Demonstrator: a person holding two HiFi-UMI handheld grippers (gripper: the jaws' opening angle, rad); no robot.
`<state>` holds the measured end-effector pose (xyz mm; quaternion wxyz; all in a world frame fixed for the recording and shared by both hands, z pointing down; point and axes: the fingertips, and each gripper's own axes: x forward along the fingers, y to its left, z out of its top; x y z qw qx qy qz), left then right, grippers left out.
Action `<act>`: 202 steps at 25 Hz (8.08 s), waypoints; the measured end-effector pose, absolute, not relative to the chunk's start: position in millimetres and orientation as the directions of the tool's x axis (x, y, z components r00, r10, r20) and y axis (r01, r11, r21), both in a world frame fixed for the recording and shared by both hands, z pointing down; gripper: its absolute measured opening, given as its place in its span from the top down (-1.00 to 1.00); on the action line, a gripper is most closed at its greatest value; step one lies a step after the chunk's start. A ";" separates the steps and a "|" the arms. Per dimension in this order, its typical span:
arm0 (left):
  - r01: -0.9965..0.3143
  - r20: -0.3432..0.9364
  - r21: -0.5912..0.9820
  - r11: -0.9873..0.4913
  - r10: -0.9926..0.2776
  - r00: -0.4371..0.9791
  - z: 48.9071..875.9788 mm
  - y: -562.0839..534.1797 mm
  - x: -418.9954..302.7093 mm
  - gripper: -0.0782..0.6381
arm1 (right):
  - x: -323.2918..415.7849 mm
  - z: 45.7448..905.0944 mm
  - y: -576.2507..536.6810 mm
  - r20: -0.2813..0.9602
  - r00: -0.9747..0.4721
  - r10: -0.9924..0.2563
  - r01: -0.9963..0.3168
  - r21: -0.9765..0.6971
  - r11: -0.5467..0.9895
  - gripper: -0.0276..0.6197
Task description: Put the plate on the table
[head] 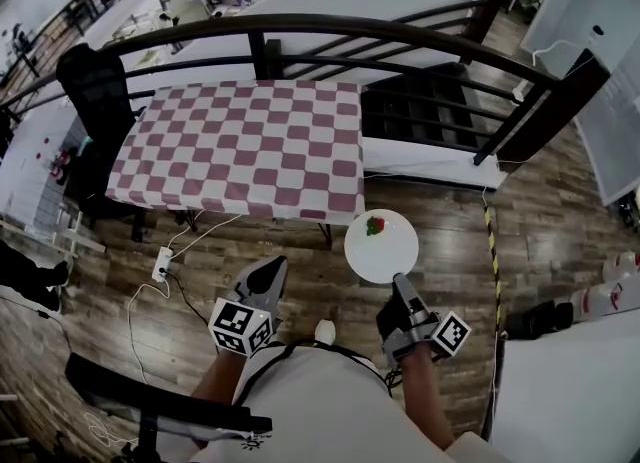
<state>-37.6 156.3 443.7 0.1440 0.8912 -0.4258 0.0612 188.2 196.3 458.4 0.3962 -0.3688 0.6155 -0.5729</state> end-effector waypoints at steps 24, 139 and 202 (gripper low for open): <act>-0.806 0.270 0.189 -0.561 -0.759 0.592 453.7 104.1 15.2 0.77 | 207.6 456.0 133.0 -0.086 -0.500 -0.862 0.023 -0.996 0.086 0.86; -0.864 0.385 0.272 -0.424 -0.774 0.502 589.4 -443.6 27.4 0.76 | 193.2 669.1 -526.4 0.061 -0.675 -0.735 -0.066 -0.998 -0.023 0.86; -0.859 0.413 0.282 -0.428 -0.754 0.511 579.4 -429.5 -2.8 0.76 | 189.7 705.5 -558.0 0.369 -0.586 -0.721 -0.369 -0.914 -0.168 0.09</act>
